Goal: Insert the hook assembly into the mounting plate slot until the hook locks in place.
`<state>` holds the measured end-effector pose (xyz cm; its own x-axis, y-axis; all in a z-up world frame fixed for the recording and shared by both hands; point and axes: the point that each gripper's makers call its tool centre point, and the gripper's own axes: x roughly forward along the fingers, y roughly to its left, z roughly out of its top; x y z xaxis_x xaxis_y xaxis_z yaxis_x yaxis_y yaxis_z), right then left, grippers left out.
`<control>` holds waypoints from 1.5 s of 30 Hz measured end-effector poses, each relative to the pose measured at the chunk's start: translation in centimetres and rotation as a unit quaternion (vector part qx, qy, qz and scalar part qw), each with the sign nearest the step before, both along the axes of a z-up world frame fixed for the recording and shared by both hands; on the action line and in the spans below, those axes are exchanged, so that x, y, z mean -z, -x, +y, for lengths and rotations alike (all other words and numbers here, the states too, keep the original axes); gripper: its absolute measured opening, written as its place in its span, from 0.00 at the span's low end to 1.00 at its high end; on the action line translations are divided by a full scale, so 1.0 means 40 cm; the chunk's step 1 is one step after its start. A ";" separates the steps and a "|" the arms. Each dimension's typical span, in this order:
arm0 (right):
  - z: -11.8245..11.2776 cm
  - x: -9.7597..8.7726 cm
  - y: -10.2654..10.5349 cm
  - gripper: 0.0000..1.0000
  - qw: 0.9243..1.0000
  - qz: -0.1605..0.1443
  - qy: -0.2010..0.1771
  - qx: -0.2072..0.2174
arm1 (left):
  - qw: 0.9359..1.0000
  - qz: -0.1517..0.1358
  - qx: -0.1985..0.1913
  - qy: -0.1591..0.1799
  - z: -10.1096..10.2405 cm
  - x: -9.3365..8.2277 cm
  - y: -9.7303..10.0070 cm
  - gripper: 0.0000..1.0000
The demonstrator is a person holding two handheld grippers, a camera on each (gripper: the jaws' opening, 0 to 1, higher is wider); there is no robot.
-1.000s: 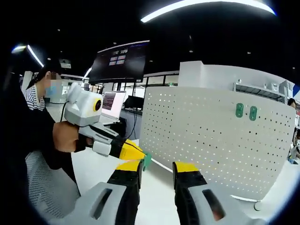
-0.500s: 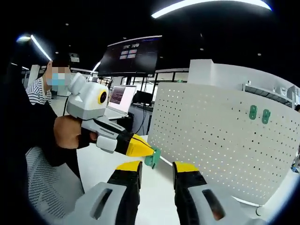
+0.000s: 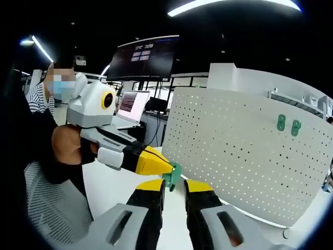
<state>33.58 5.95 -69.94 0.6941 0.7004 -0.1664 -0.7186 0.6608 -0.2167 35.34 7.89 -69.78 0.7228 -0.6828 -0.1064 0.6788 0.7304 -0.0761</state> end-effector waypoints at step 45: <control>-0.018 0.011 -0.023 0.01 1.000 0.024 -0.008 0.017 | 0.999 -0.014 0.044 0.014 -0.046 -0.014 0.026 0.08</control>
<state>34.51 5.24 -70.37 0.7088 0.6793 -0.1901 -0.7053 0.6879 -0.1715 34.31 6.04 -69.23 0.6619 -0.7467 -0.0663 0.7429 0.6652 -0.0753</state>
